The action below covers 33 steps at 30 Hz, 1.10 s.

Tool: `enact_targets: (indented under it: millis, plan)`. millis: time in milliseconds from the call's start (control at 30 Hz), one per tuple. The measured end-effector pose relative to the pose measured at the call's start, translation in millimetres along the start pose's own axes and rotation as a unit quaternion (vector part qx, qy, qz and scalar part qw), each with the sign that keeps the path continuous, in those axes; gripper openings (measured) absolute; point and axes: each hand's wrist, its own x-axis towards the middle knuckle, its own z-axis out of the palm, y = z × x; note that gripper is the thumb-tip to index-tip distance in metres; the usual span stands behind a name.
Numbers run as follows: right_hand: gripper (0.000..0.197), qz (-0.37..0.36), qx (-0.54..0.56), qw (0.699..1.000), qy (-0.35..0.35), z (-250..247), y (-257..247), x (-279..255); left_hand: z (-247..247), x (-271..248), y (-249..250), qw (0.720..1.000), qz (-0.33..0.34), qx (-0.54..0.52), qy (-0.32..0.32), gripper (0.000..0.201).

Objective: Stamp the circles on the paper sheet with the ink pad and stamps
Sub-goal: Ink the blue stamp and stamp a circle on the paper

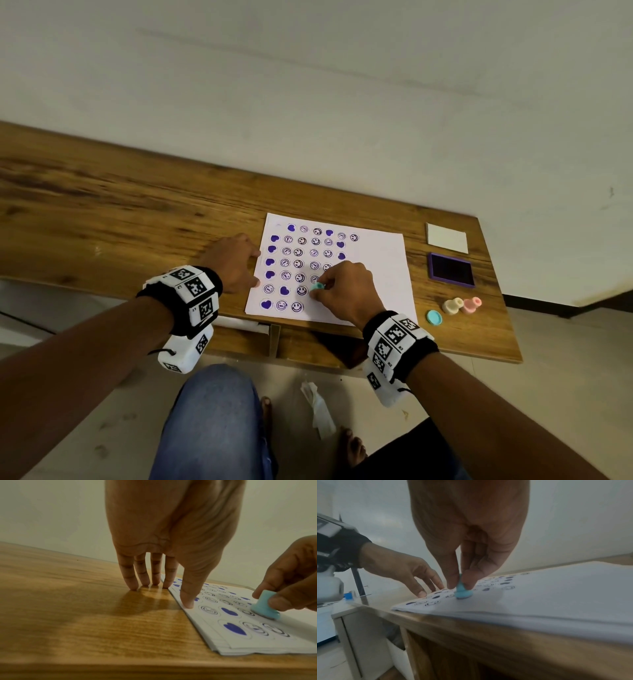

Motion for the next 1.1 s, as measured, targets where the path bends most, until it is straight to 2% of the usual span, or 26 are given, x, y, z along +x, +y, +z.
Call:
enact_targets:
  millis: [300, 467, 533, 600, 667, 767, 933, 1100]
  plan:
    - [0.029, 0.013, -0.050, 0.999, -0.018, -1.9, -10.5, 12.9, 1.0, 1.1, 1.1, 1.000, -0.005, -0.007, 0.002, 0.068]
    - [0.038, 0.011, -0.045, 0.999, -0.029, -3.8, -15.1, 10.7, 3.5, -0.6, 4.1, 1.000, -0.007, 0.013, 0.006, 0.068]
    - [0.035, 0.030, -0.001, 0.999, -0.026, -8.0, -11.6, 8.3, 5.9, -1.1, 3.2, 1.000, -0.003, 0.020, 0.005, 0.066]
    - [0.025, 0.067, 0.111, 0.992, 0.013, -14.4, 0.3, 4.2, 9.4, -1.4, 2.9, 1.000, 0.002, 0.029, -0.001, 0.065]
    - [0.021, 0.108, 0.244, 0.961, 0.069, -20.4, 15.5, -2.5, 11.6, -2.0, 2.3, 0.999, 0.002, 0.035, -0.008, 0.064]
    - [0.023, 0.146, 0.369, 0.914, 0.085, -32.5, 37.8, -14.5, 11.6, -2.8, 1.7, 0.999, 0.008, 0.033, -0.014, 0.064]
    - [0.021, 0.158, 0.384, 0.905, 0.090, -48.1, 58.7, -27.2, 6.2, -2.1, -1.3, 1.000, 0.009, -0.005, -0.021, 0.064]
    - [0.015, 0.137, 0.388, 0.905, 0.111, -60.7, 66.7, -32.8, -1.2, -2.9, -2.6, 0.998, 0.010, -0.045, -0.033, 0.062]
